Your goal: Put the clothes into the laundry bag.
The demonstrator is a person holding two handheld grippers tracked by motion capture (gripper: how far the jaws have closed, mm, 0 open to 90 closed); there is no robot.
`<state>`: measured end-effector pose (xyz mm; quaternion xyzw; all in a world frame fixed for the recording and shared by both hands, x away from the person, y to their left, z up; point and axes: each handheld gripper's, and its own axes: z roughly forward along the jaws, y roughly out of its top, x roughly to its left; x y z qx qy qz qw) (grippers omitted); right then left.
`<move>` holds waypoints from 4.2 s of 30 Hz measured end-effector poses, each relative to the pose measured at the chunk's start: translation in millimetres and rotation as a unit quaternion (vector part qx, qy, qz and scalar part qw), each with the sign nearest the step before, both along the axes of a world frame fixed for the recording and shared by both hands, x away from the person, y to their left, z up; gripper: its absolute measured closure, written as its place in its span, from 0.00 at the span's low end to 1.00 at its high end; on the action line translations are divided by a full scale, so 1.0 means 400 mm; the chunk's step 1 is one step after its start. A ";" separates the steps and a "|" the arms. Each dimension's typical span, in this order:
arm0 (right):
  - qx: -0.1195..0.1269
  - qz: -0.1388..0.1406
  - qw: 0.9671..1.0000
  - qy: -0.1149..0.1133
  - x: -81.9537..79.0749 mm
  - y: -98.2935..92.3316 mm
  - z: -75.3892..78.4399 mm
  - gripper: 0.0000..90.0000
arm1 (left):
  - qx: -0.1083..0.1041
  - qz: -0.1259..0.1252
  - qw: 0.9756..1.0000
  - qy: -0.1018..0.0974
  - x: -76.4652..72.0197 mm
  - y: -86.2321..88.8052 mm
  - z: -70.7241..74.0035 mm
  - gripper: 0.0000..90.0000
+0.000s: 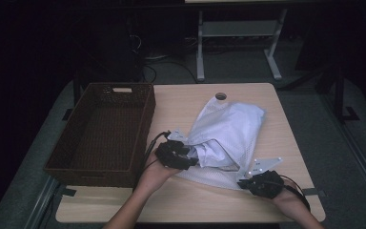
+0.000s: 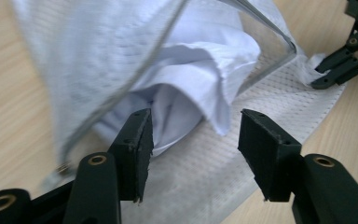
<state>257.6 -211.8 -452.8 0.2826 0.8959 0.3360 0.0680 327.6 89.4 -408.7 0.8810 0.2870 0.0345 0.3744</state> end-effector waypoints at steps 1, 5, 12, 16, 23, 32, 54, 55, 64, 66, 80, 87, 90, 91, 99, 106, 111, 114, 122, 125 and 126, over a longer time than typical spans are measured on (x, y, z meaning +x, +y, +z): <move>0.001 0.000 1.000 0.001 0.001 -0.001 0.000 0.98 | 0.000 -0.002 1.000 -0.001 -0.002 -0.010 -0.003 0.49; 0.002 -0.002 1.000 0.002 0.001 -0.005 0.001 0.97 | 0.007 -0.005 1.000 -0.014 -0.016 -0.034 0.007 0.50; 0.002 -0.002 1.000 0.005 0.002 -0.008 0.000 0.97 | 0.004 -0.024 1.000 -0.016 -0.037 -0.047 0.043 0.71; 0.003 -0.002 1.000 0.005 0.001 -0.007 0.002 0.97 | 0.017 -0.025 1.000 -0.005 -0.018 -0.078 0.009 0.59; 0.003 0.000 1.000 0.008 0.001 -0.009 0.001 0.98 | 0.050 -0.023 0.998 -0.012 0.043 -0.160 -0.042 0.82; 0.023 -0.007 1.000 0.007 0.006 -0.034 0.013 0.91 | 0.028 -0.015 1.000 -0.003 0.077 -0.175 -0.061 0.97; 0.043 -0.048 0.997 -0.048 0.114 -0.039 0.058 0.50 | 0.030 -0.019 0.999 -0.001 0.074 -0.175 -0.059 0.96; 0.037 -0.047 0.997 -0.043 0.121 -0.033 0.044 0.51 | 0.029 -0.018 0.999 -0.001 0.073 -0.177 -0.060 0.96; -0.011 -0.036 0.999 -0.017 0.124 -0.009 0.010 0.50 | 0.014 -0.047 0.999 -0.003 0.029 -0.210 -0.029 0.92; -0.022 -0.035 0.999 -0.008 0.125 -0.006 -0.005 0.59 | 0.018 -0.055 0.998 0.003 0.025 -0.221 -0.035 0.94; -0.060 -0.018 0.998 -0.006 0.121 0.010 -0.012 0.96 | 0.077 0.012 0.996 -0.045 0.102 -0.307 -0.116 0.97; -0.062 0.008 0.998 -0.009 0.118 0.006 -0.011 0.97 | 0.048 0.073 0.995 -0.051 0.165 -0.299 -0.142 0.97; -0.067 0.021 0.997 -0.012 0.115 0.005 -0.010 0.97 | 0.033 0.085 0.995 -0.049 0.180 -0.292 -0.147 0.97; -0.068 0.023 0.997 -0.014 0.114 0.004 -0.010 0.97 | 0.027 0.082 0.995 -0.045 0.182 -0.290 -0.148 0.97; -0.062 0.020 0.998 -0.006 0.111 -0.005 -0.010 0.96 | 0.003 0.036 0.999 -0.016 0.153 -0.221 -0.089 0.73; -0.061 0.019 0.998 0.000 0.111 -0.010 -0.008 0.96 | 0.013 0.045 0.998 -0.040 0.147 -0.095 -0.020 0.65; -0.059 0.021 0.998 0.006 0.110 -0.022 -0.004 0.96 | 0.019 0.083 0.996 -0.037 0.195 -0.046 -0.040 0.58; -0.059 0.016 0.998 0.010 0.111 -0.040 -0.003 0.96 | 0.028 0.080 0.996 -0.023 0.221 -0.045 -0.065 0.51; -0.036 -0.007 0.999 0.000 0.111 -0.066 0.035 0.84 | 0.024 0.032 0.999 -0.005 0.224 -0.066 -0.080 0.97; 0.006 -0.012 1.000 -0.020 0.101 -0.048 0.081 0.81 | 0.014 0.033 0.999 -0.005 0.192 -0.056 -0.070 0.97; 0.017 -0.007 1.000 -0.025 0.097 -0.034 0.092 0.79 | 0.009 0.031 0.999 -0.001 0.175 -0.052 -0.069 0.97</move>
